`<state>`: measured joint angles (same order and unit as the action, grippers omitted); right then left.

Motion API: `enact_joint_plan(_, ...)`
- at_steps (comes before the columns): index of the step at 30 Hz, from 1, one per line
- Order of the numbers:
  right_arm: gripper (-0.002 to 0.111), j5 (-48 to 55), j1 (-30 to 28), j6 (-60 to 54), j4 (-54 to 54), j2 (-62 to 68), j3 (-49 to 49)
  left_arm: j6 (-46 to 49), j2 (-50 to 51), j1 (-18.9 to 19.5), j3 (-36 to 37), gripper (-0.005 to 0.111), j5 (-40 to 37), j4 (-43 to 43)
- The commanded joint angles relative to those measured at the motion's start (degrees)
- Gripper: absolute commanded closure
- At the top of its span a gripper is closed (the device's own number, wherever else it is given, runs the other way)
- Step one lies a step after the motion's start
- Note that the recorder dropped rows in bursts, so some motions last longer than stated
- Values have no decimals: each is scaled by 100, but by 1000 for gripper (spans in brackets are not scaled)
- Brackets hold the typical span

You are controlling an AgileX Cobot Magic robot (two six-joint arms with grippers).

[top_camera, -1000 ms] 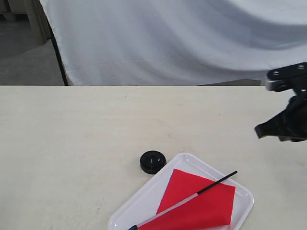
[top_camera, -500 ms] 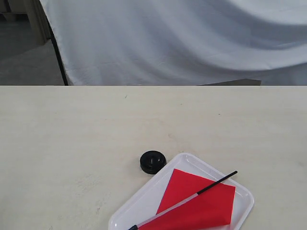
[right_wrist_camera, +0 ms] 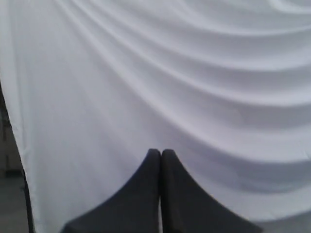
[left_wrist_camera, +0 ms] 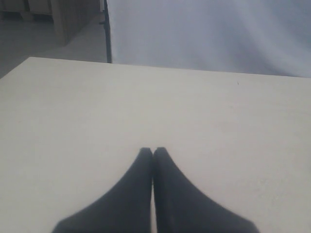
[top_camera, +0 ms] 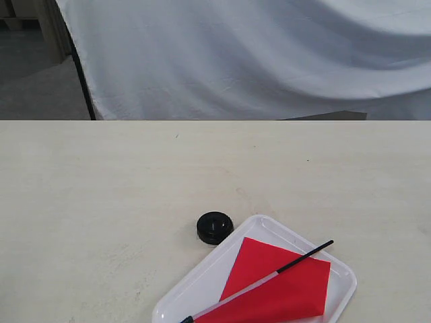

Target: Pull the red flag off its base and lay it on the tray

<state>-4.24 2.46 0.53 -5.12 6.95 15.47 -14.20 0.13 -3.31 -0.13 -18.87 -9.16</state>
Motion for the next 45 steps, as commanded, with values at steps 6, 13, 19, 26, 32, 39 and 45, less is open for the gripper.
enact_joint_plan(6, 109, 141, 106, -119, -3, -695, -19, 18, -13, -22, 13, 107, 25, 1)
enact_joint_plan(13, 109, 464, 106, -90, -3, -695, -53, 18, -13, -22, 13, 107, 25, 1)
enact_joint_plan(19, 109, 424, 106, -90, -3, -695, -453, 18, -13, -22, 13, 107, 25, 1)
enact_joint_plan(26, 109, 511, 106, 13, 98, -695, -1547, 18, -13, -22, 13, 107, 25, 1)
enact_joint_plan(32, 109, 1255, 106, 34, 186, -695, -1547, 18, -13, -22, 13, 107, 25, 1)
enact_joint_plan(39, 109, 1268, 106, 76, 186, -695, -1547, 18, -13, -22, 13, 107, 25, 1)
enact_joint_plan(45, 109, 1268, 106, 76, 186, -695, -1547, 18, -13, -22, 13, 107, 25, 1)
